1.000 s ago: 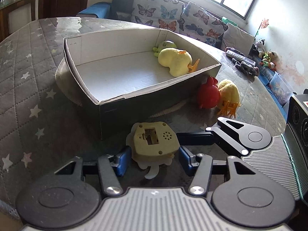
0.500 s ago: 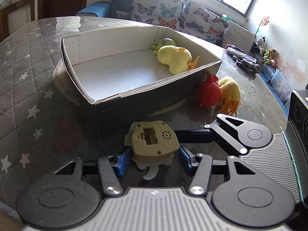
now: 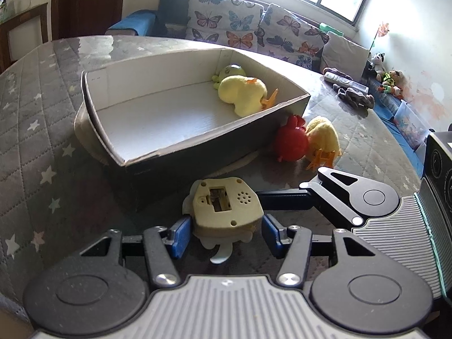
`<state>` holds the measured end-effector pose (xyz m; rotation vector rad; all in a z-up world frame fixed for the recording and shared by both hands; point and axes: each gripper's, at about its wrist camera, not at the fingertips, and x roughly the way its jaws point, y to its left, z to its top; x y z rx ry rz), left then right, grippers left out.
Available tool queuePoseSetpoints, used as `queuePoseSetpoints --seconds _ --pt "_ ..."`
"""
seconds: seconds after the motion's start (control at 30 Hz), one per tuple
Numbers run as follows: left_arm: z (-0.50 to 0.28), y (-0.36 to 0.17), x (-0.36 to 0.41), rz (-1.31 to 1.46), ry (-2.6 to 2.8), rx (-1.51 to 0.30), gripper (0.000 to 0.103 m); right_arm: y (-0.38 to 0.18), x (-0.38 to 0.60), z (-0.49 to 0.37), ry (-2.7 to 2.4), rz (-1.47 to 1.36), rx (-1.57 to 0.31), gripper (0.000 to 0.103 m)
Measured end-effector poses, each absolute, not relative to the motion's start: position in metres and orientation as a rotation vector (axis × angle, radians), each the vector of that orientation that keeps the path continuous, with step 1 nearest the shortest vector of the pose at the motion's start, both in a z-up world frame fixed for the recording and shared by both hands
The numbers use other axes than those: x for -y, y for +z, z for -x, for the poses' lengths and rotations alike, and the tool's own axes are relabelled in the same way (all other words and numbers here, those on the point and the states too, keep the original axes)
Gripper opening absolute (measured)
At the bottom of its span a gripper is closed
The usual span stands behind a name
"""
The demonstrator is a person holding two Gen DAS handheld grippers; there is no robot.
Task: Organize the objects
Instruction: 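Lift the cream toy with the left tool over the box wall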
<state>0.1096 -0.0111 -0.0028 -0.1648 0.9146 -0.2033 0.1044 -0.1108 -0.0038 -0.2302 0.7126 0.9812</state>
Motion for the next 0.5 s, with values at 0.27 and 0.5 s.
queuePoseSetpoints --seconds 0.27,0.5 --pt "-0.108 0.017 0.019 0.14 -0.219 -0.866 0.103 0.015 0.123 -0.099 0.956 0.23 -0.658 0.103" --pt "-0.116 0.038 0.025 0.118 -0.237 -0.811 0.103 0.034 0.129 -0.103 0.932 0.229 -0.597 0.103"
